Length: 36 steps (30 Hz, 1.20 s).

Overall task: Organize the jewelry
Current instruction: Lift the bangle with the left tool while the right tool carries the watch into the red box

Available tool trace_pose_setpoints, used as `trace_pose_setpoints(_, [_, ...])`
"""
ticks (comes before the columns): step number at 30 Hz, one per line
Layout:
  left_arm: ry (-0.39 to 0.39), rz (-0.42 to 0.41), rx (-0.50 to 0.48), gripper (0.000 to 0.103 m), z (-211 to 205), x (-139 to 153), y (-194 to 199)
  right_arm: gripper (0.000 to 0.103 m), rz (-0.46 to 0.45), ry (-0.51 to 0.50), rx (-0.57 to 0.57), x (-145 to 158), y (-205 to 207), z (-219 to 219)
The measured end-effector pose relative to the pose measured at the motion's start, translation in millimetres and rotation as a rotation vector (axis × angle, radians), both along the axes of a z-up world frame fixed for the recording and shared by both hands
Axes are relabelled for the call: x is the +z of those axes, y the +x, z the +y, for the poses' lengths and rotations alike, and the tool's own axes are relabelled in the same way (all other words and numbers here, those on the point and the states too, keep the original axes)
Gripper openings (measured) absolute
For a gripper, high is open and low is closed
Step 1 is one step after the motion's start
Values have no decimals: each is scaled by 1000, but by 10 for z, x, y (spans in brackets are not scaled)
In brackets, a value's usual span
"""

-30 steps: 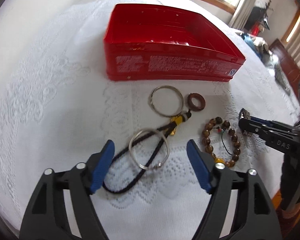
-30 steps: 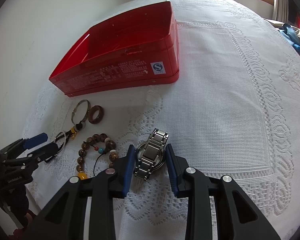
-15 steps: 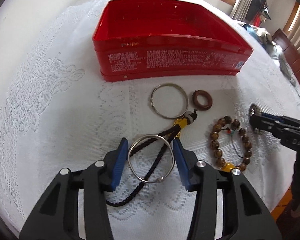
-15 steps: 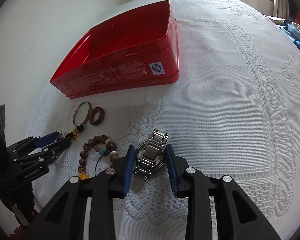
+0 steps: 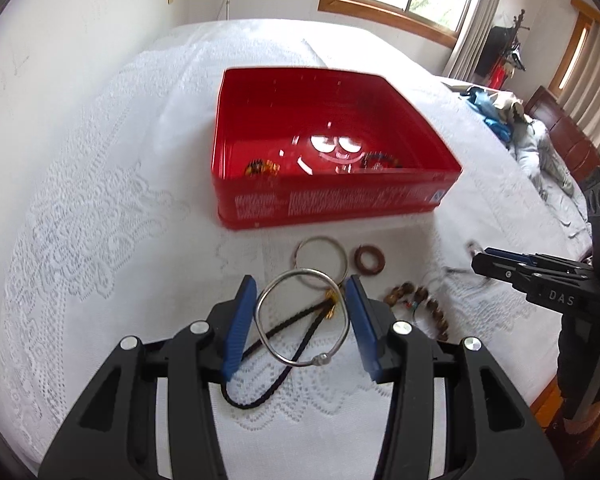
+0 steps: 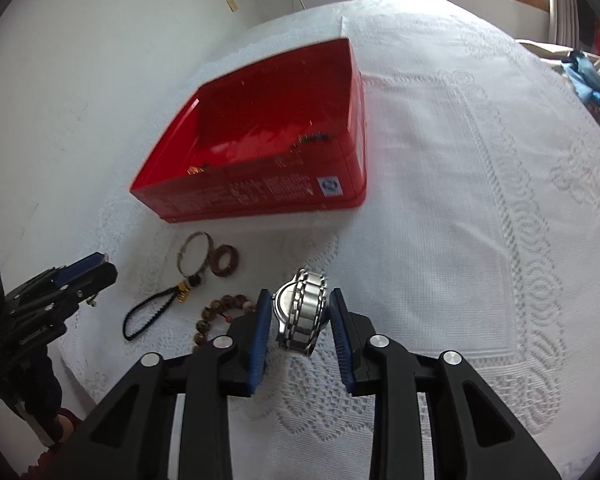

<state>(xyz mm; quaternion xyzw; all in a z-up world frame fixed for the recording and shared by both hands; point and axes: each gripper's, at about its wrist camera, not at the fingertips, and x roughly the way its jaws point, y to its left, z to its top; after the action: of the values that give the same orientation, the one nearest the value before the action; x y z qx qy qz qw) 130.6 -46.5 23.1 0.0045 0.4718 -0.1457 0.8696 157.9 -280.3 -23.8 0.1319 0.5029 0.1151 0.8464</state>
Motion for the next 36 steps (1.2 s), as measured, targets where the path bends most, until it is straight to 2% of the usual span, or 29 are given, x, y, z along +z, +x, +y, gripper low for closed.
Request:
trace_pose_setpoints(1, [-3,-5,-2,45,-33,26,18,22,-7,4,6,52,4,10])
trace_pose_setpoints(3, [-9,-16,-2,45,-52,82,48,7,-22,32,29,156,6,12])
trace_pose_setpoints(6, [-15,-23,0,45,-88,107,102,8,-51,-18,29,271,18,42])
trace_pose_setpoints(10, [-28,-9,-2,45,-86,56,139,22,-3,-43,22,121,134,82])
trace_pose_setpoints(11, [-31,-3,-2,45,-84,31,147,23,21,-39,21,38,181,96])
trace_pose_setpoints(14, [-35,15,-3,45,-82,-43,164,30,99,21,-2,-222,312,86])
trace_pose_setpoints(15, [-35,20,-5,45,-87,-65,174,32,107,32,-5,-260,347,85])
trace_pose_setpoints(18, [-35,25,-7,45,-87,-95,189,52,110,19,-44,-341,494,94])
trace_pose_setpoints(20, [-38,25,-7,45,-87,-100,200,52,111,-3,-42,-389,593,156])
trace_pose_setpoints(21, [-39,25,-8,45,-88,-103,205,49,117,-11,-38,-424,632,189])
trace_pose_setpoints(22, [-39,25,-8,45,-87,-104,205,34,109,-38,-34,-447,671,238])
trace_pose_setpoints(23, [-41,27,-8,45,-87,-107,213,27,89,-92,-37,-446,692,284])
trace_pose_setpoints(24, [-41,28,-9,45,-87,-109,218,24,82,-115,-38,-448,702,309])
trace_pose_setpoints(27, [-43,29,-11,45,-76,-117,230,18,65,-107,-27,-433,673,318])
trace_pose_setpoints(31, [-54,36,-3,45,-41,-124,269,18,50,-33,-15,-350,539,215])
trace_pose_setpoints(36, [-76,26,-7,45,-34,-69,293,18,-18,16,3,-57,369,126])
